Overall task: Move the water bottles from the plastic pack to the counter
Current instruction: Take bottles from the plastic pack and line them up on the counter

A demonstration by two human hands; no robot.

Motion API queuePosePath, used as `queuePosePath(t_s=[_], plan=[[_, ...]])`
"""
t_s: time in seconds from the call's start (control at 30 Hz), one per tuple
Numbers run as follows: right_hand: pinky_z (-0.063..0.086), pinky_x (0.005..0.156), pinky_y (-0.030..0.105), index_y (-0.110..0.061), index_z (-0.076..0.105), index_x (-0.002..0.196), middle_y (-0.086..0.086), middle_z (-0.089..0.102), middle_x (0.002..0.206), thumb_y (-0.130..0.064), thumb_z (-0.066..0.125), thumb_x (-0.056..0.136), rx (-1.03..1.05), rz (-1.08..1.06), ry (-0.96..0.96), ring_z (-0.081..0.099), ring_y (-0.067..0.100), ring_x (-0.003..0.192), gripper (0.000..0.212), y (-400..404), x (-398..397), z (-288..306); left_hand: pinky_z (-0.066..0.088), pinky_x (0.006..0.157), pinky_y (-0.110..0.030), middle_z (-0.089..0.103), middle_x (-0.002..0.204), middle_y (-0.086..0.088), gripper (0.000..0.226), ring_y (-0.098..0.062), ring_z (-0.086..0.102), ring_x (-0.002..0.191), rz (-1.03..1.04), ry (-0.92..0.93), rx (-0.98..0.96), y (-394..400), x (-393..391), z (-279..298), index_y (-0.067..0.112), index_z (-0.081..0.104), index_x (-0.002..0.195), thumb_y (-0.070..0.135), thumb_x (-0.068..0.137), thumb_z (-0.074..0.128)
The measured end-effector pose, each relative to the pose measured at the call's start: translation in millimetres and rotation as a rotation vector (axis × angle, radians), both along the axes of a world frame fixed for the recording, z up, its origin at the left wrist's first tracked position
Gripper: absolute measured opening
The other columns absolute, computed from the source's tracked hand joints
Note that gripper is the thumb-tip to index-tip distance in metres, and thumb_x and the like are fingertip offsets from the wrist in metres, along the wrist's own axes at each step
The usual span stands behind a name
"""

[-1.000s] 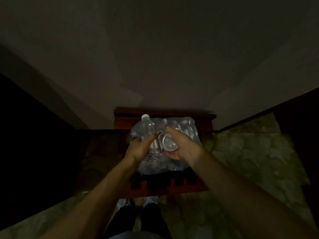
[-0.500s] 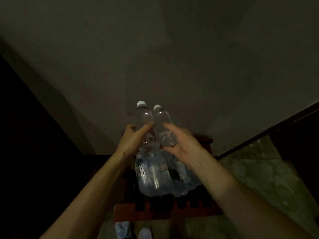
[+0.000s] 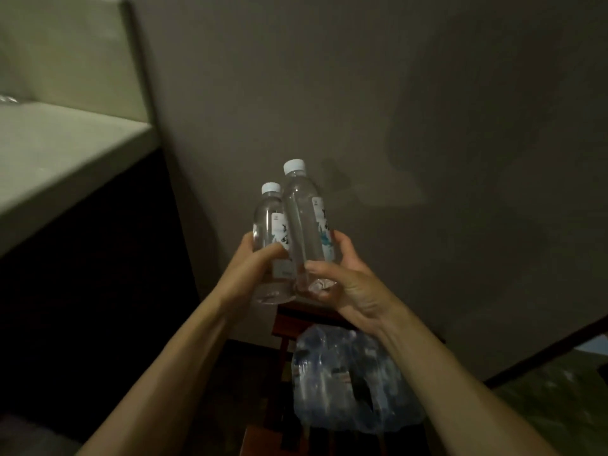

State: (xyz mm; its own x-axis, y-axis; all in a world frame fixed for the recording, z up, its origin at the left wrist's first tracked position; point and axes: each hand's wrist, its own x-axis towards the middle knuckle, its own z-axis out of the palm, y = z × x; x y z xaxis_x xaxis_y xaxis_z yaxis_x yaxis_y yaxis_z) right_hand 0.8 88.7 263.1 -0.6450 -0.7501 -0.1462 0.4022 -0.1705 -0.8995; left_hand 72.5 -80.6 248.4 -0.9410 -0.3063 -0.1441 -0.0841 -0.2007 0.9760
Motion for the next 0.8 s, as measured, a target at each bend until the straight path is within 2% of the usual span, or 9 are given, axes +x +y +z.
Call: queuePosePath(t_s=[0.03,0.1,0.2,0.3,0.4,0.47,0.57,0.7,0.8], plan=[[0.058,0.082,0.044,-0.037,0.045,0.132,0.004,0.072,0.114,-0.009,0.079,0.076,-0.017,0.013,0.008,0.069,0.025,0.105,0.071,-6,6,7,0.059,0.083,-0.054,0.064,0.123,-0.020,0.062,-0.036,0.070,0.103,0.055,0.004,0.015,-4,6,6,0.010,0.047,0.132,0.026,0.077,0.070],[0.058,0.073,0.039,-0.034,0.047,0.131,0.006,0.072,0.112,-0.024,0.080,0.076,-0.048,0.002,0.018,0.071,0.024,0.098,0.065,-21,16,22,0.060,0.081,-0.052,0.064,0.119,-0.018,0.057,-0.034,0.071,0.100,0.203,0.025,0.067,-9,17,21,0.012,0.045,0.128,0.025,0.081,0.073],[0.058,0.064,0.036,-0.028,0.053,0.127,0.008,0.073,0.098,-0.038,0.068,0.081,-0.073,-0.039,0.046,0.072,0.022,0.083,0.050,-43,32,42,0.061,0.079,-0.048,0.066,0.113,-0.012,0.061,-0.029,0.072,0.096,0.350,0.094,0.090,-20,30,46,0.015,0.046,0.126,0.032,0.077,0.078],[0.059,0.067,0.038,-0.029,0.049,0.131,0.006,0.073,0.102,-0.030,0.066,0.083,-0.099,-0.061,0.088,0.072,0.021,0.085,0.052,-71,50,53,0.063,0.066,-0.036,0.071,0.105,-0.008,0.049,-0.019,0.076,0.082,0.349,0.186,-0.015,-46,50,71,0.020,0.055,0.114,0.034,0.074,0.081],[0.060,0.072,0.038,-0.030,0.042,0.137,0.006,0.071,0.114,-0.014,0.064,0.089,-0.140,-0.082,0.126,0.071,0.023,0.095,0.055,-109,72,61,0.063,0.074,-0.040,0.074,0.100,-0.007,0.039,-0.021,0.076,0.085,0.332,0.243,-0.115,-84,76,90,0.020,0.062,0.106,0.030,0.074,0.082],[0.058,0.072,0.035,-0.024,0.043,0.137,0.006,0.069,0.119,-0.008,0.061,0.092,-0.164,-0.093,0.158,0.070,0.022,0.100,0.051,-139,89,66,0.063,0.076,-0.041,0.075,0.099,-0.006,0.041,-0.021,0.076,0.087,0.321,0.272,-0.197,-112,95,99,0.020,0.065,0.109,0.030,0.074,0.083],[0.057,0.074,0.034,-0.016,0.051,0.130,0.004,0.071,0.113,-0.006,0.064,0.088,-0.150,-0.138,0.222,0.071,0.018,0.096,0.045,-183,118,73,0.062,0.074,-0.038,0.075,0.102,-0.005,0.057,-0.018,0.076,0.088,0.355,0.318,-0.227,-153,126,108,0.018,0.061,0.120,0.036,0.071,0.083],[0.057,0.086,0.039,-0.012,0.054,0.126,0.012,0.069,0.116,-0.005,0.071,0.083,-0.085,-0.202,0.299,0.069,0.027,0.104,0.047,-228,150,79,0.063,0.070,-0.036,0.075,0.103,-0.005,0.056,-0.018,0.076,0.088,0.358,0.339,-0.250,-205,160,115,0.019,0.056,0.124,0.035,0.076,0.080],[0.057,0.075,0.024,-0.013,0.052,0.127,0.007,0.069,0.113,-0.003,0.075,0.078,-0.013,-0.241,0.417,0.071,0.013,0.095,0.055,-257,163,87,0.062,0.068,-0.030,0.073,0.108,-0.001,0.058,-0.014,0.075,0.091,0.306,0.342,-0.271,-239,178,120,0.022,0.055,0.123,0.037,0.073,0.081]])
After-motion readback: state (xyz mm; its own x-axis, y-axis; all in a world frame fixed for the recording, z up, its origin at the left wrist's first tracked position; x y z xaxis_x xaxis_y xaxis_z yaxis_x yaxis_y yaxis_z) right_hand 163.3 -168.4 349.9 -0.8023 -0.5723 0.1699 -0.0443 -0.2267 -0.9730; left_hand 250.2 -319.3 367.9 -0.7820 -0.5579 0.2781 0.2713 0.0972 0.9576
